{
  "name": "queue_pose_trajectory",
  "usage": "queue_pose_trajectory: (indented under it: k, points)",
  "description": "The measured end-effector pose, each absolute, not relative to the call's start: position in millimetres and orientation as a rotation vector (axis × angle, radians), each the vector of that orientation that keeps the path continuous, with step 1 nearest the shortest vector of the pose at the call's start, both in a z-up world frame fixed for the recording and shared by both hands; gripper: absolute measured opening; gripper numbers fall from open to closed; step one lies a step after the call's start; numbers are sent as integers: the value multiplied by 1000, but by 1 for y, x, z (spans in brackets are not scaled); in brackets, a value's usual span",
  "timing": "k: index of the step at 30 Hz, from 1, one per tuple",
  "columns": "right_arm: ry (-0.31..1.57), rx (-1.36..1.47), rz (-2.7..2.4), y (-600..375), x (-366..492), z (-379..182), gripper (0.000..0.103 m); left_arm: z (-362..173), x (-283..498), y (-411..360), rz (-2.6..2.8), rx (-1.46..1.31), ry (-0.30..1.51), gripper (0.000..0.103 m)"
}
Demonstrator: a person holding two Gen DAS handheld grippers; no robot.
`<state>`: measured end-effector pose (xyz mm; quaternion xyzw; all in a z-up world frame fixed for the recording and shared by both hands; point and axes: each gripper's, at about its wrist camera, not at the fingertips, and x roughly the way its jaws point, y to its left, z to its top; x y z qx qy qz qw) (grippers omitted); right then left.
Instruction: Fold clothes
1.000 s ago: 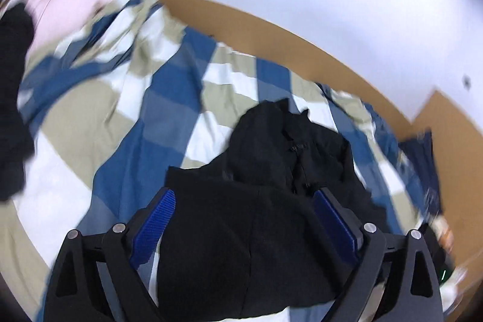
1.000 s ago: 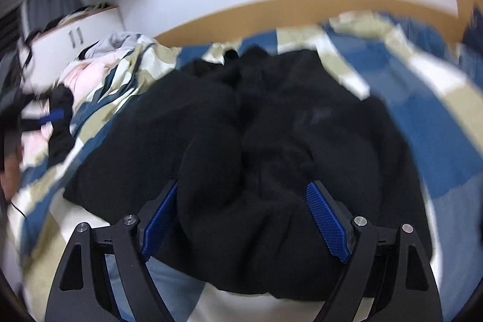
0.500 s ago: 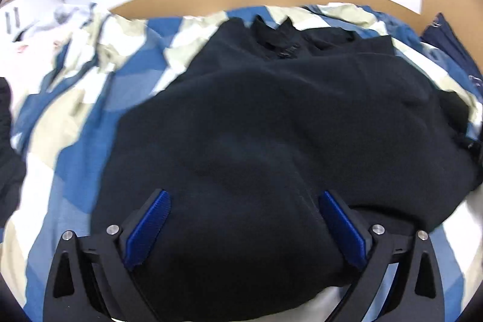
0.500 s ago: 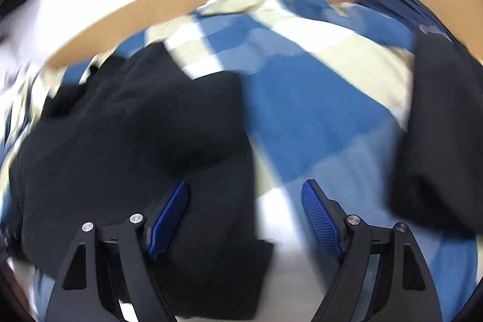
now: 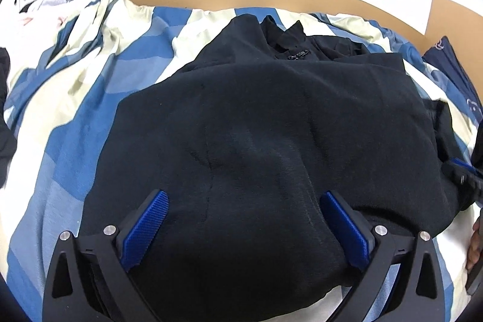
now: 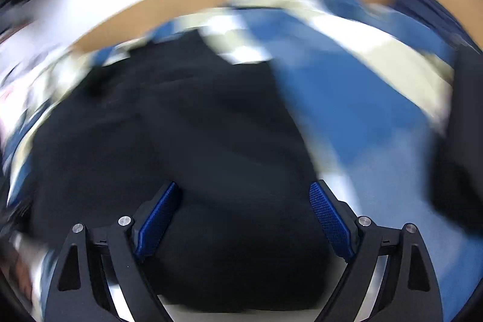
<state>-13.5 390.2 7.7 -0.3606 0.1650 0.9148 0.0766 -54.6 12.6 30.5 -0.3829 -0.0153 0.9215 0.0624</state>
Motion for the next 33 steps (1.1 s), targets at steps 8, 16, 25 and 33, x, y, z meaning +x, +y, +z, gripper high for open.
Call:
queue_pose_trajectory:
  k: [8,16,25,33]
  points:
    - [761,-890,2903,395,58,26,93,50,-14,-37,2916,-1042,-260,102]
    - [1419,-1006,2880,409,87,17,93,54,34,-58,2650,-940,-480,102]
    - [1521,-1221,2844,375,48,7,93,35,14,-65,2426,-1161,-775,102]
    - [1692,-1066,2789,388,18,-6,92,27,-17,-71,2472,-1228,-1024,102]
